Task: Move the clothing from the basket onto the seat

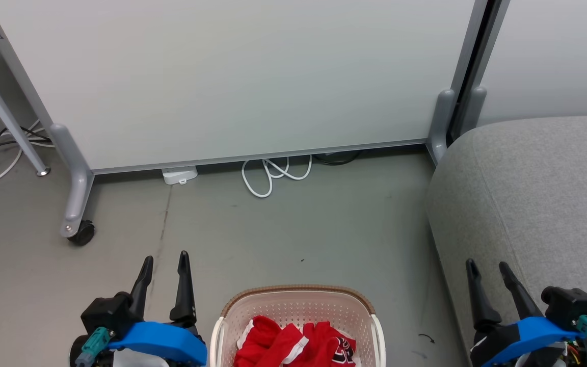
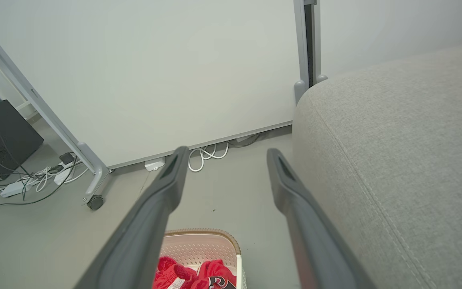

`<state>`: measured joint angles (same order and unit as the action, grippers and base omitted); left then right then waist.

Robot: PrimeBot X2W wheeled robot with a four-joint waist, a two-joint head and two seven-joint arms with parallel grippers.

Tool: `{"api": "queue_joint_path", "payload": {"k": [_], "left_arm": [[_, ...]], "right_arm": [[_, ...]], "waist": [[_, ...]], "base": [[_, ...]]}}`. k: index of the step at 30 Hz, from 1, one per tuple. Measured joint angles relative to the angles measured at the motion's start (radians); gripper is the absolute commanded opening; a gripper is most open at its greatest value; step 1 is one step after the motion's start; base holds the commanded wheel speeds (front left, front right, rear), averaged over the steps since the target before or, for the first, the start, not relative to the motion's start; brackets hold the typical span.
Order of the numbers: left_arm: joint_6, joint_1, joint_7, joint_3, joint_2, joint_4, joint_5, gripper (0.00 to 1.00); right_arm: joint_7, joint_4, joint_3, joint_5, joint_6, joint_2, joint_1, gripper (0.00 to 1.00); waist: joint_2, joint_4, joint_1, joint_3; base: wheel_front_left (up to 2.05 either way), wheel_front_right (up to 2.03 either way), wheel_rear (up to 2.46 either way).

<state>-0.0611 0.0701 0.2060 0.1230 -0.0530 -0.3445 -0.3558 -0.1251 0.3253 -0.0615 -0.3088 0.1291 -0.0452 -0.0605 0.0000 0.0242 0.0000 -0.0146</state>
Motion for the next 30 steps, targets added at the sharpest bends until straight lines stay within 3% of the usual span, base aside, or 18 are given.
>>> {"api": "queue_joint_path", "payload": {"k": [30], "left_arm": [[0.019,0.021,0.056,0.038,0.002,-0.081,0.148,1.0]], "right_arm": [[-0.035,0.013,-0.007,0.238,0.0,-0.002,0.002,1.0]], "waist": [[0.0,0.007,0.0,-0.014]], "base": [[0.0,0.0,0.0]]}}
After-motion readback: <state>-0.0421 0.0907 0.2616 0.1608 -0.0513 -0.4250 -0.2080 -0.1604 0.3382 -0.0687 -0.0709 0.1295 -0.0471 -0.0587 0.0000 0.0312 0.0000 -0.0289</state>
